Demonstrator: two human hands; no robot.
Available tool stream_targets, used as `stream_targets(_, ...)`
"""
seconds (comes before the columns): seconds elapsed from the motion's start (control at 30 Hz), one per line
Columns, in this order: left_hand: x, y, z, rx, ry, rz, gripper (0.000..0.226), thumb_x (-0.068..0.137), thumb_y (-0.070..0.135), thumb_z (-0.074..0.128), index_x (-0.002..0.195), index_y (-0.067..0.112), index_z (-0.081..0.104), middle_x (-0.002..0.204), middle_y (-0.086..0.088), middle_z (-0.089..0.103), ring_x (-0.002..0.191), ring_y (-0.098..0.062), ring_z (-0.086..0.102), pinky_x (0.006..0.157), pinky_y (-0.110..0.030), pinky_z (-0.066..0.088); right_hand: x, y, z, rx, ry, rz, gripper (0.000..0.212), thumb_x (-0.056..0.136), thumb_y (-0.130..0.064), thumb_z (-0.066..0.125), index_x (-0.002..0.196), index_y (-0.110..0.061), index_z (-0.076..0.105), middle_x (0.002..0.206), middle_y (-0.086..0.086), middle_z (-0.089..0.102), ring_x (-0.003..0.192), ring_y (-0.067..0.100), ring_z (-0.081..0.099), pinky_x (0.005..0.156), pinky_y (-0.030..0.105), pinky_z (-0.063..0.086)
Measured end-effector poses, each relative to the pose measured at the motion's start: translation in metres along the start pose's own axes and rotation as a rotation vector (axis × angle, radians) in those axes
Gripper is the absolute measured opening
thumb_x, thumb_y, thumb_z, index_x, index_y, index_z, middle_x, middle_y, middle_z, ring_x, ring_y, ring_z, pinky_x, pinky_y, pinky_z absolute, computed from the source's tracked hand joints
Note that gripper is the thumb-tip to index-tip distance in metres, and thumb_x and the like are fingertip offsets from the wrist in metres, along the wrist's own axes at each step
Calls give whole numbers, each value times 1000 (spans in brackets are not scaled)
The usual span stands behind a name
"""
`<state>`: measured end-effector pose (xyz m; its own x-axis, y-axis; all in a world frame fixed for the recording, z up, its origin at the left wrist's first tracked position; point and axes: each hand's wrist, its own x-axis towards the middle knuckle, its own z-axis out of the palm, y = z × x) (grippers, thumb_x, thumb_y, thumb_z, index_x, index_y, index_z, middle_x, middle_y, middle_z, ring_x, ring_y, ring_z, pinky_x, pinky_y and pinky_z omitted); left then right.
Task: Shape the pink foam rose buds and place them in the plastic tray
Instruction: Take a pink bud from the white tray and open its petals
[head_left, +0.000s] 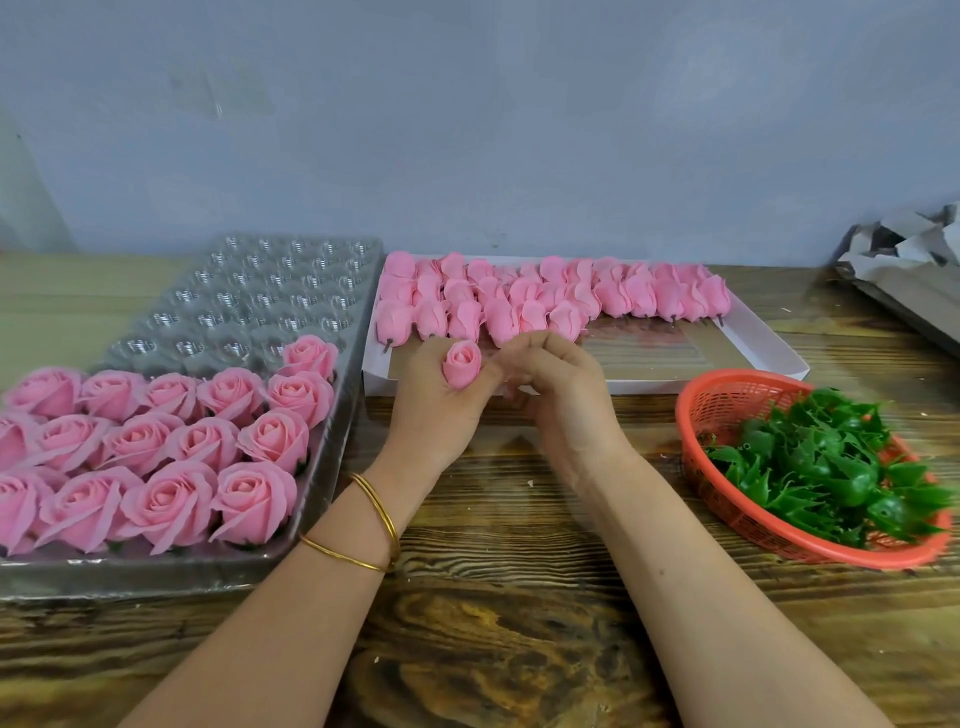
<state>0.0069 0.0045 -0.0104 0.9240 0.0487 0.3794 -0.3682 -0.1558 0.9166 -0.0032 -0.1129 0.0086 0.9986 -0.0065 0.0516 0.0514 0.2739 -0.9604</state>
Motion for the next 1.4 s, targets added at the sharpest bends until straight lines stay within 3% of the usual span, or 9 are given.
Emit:
stream_targets(0.23,-2,-2,3,66,-148,-33,17,90,26,66,102,17,73,90,0,74,89,-16,69,77,-46,57,-7,0,5,-134,-3,-58,18,79,-21,80,84,-10,67,82,10,69,85,23,66,83,51,55)
stream_targets(0.43,-4,-1,2,55,-124,-58,15,88,21,69,100,16,74,93,-2,74,94,-17,68,86,-48,54,-8,-3,4,-139,9,-14,13,77,-8,79,80,-9,66,76,9,67,85,28,65,85,58,52)
stream_targets(0.7,-5,0,3,47,-91,-74,16,85,26,72,94,12,74,87,-5,74,89,-22,69,83,-50,54,-7,-1,4,-152,11,5,17,75,-6,80,86,-6,67,94,29,66,100,44,64,89,68,48)
stream_targets(0.87,-4,-1,4,40,-95,-75,23,85,27,72,85,3,71,83,-16,71,86,-34,67,78,-55,53,-6,0,2,-181,4,-21,19,74,-7,82,84,-11,68,86,13,68,89,30,66,85,63,53)
stream_targets(1.0,-5,1,4,96,-48,-31,15,85,26,71,83,12,73,76,-3,72,77,-18,66,70,-35,55,-4,3,2,-71,9,35,16,77,-6,78,87,-8,66,89,16,66,91,30,63,89,55,51)
stream_targets(1.1,-6,3,4,97,10,-16,25,86,27,70,70,8,66,62,-4,65,60,-18,58,57,-33,48,0,3,3,74,-22,101,10,88,-16,67,82,-8,63,84,15,61,83,26,58,77,39,47)
stream_targets(1.2,-3,3,2,53,63,3,31,88,24,68,73,-3,64,69,-15,67,67,-30,62,63,-42,52,6,4,1,130,24,114,18,96,-7,51,82,-8,63,72,4,61,67,14,55,63,22,46)
stream_targets(1.3,-1,4,1,65,106,38,35,88,26,67,74,-7,61,71,-24,63,65,-28,59,64,-42,51,4,4,-1,37,-10,131,26,89,14,43,89,-3,63,68,3,65,64,13,59,62,22,49)
stream_targets(1.4,-3,6,4,6,137,-20,34,86,26,68,73,-4,57,65,-13,56,60,-10,50,57,-33,47,-1,7,1,-174,-100,101,37,73,29,48,96,5,63,81,16,66,78,25,63,78,41,54)
